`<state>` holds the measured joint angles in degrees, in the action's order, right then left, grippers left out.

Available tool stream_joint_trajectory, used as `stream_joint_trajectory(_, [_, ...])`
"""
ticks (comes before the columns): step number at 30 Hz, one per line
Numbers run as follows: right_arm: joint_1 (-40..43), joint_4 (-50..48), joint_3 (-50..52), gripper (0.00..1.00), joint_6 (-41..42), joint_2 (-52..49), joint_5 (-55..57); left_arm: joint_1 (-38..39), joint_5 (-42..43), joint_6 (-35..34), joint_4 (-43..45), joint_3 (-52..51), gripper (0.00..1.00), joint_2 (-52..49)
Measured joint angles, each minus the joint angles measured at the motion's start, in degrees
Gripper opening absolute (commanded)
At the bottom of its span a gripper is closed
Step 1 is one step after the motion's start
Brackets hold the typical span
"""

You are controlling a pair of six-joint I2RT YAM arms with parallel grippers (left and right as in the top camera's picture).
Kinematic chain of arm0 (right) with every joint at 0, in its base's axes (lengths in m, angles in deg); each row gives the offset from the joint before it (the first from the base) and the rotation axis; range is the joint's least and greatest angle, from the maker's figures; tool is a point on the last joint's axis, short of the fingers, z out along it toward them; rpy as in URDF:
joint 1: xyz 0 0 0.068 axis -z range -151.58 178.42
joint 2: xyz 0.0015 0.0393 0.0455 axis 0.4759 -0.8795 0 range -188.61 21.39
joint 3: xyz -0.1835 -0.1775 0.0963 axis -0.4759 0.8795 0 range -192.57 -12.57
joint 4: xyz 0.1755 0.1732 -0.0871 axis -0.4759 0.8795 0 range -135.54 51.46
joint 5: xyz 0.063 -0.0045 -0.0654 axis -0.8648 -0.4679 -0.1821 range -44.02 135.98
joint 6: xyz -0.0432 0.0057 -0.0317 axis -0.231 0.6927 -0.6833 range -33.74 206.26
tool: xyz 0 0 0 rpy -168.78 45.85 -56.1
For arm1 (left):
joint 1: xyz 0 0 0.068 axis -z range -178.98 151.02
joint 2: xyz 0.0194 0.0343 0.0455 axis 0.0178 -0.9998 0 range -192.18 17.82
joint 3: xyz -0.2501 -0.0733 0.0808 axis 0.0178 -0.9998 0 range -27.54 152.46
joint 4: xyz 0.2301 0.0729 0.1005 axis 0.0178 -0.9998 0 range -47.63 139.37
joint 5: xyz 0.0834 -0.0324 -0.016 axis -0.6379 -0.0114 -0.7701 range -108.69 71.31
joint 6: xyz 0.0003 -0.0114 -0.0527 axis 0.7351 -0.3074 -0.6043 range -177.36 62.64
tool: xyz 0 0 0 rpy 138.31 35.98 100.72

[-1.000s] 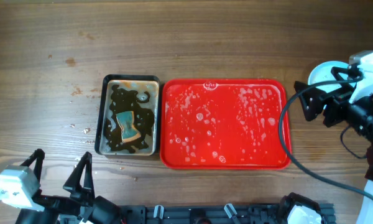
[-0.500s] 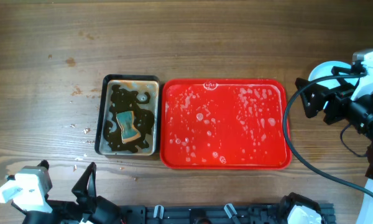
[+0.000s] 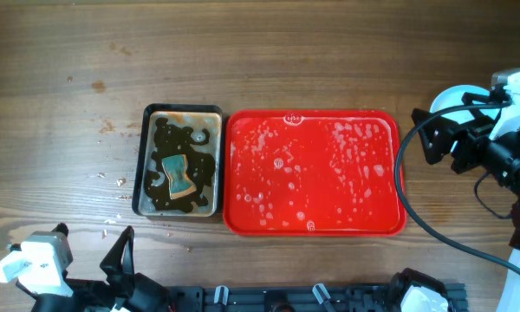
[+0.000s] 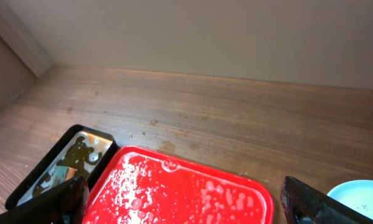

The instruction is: Clean dirty plates on tray and stack at the side

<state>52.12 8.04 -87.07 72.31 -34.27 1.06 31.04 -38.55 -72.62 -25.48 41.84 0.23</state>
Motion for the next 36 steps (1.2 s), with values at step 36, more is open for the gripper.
stream_joint_trajectory(36, [-15.69,-11.37,0.13,1.0,4.26,13.73,6.29,0.0,0.0,0.0,-0.04,0.0,1.0,0.0])
